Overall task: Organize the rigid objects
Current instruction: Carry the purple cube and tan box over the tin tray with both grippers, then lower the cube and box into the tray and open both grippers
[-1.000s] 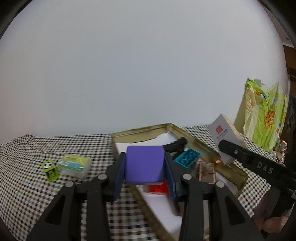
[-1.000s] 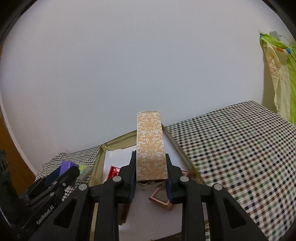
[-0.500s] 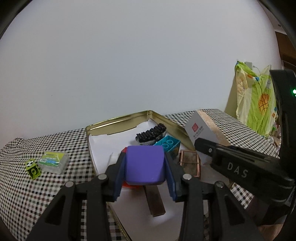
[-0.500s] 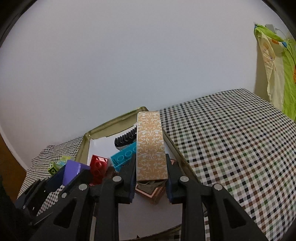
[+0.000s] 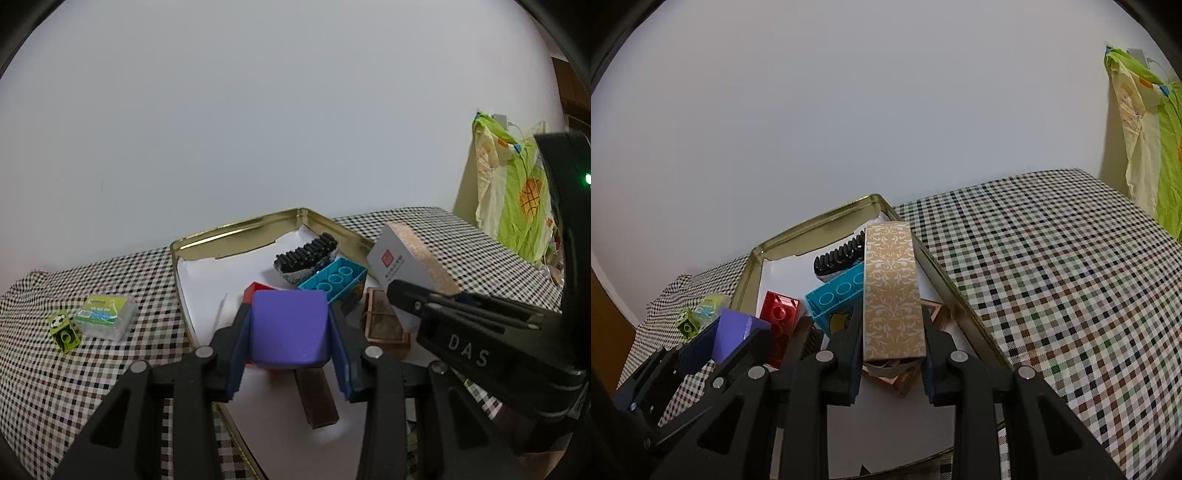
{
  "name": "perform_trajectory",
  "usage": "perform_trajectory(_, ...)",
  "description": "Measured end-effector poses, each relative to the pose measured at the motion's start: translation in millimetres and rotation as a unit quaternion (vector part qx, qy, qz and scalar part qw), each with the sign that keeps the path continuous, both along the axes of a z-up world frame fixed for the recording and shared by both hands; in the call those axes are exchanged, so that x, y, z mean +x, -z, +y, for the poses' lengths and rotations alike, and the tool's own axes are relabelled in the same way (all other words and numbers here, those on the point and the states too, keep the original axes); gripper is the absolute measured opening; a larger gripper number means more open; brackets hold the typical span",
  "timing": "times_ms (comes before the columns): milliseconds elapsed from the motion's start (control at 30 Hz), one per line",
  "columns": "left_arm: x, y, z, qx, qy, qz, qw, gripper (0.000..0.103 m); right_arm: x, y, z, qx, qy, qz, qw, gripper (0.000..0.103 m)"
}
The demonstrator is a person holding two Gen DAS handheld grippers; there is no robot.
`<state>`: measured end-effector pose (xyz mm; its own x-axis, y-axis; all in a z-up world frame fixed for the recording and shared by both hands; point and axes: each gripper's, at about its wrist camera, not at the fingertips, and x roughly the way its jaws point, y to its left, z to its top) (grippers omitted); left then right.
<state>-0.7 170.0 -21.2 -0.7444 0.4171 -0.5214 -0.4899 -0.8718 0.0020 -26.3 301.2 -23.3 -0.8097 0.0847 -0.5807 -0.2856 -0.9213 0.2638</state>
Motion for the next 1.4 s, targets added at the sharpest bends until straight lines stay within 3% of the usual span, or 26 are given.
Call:
perform_trajectory(633,-11,8,-2,-0.002,-0.007,-0.039,0.9992,0.039,-1,2,-5,0.017,-0.009,-0.016,1.000,0.029)
perform_trajectory(800,-14,10,-4,-0.001,-0.009,-0.048,0.9988,0.039,3,-2,0,-0.010,-0.004,-0.009,1.000,0.030)
perform_trajectory(900,-14,10,-5,-0.001,-0.014,-0.048,0.9988,0.055,10,-7,5,-0.027,0.003,0.011,1.000,0.048)
perform_trajectory(933,-13,9,-6,-0.001,-0.018,-0.045,0.9988,0.068,14,-9,7,-0.034,0.007,0.023,0.999,0.065)
perform_trajectory(967,-12,8,-7,0.001,-0.022,-0.040,0.9989,0.074,19,-13,9,-0.041,0.009,0.042,0.998,0.078)
perform_trajectory(1133,-7,3,-11,0.006,-0.041,-0.012,0.9991,0.100,36,-24,14,-0.041,0.031,0.096,0.994,0.082)
perform_trajectory(1400,-8,0,-16,0.015,-0.051,-0.001,0.9986,0.102,34,-20,24,-0.064,0.059,0.096,0.992,0.083)
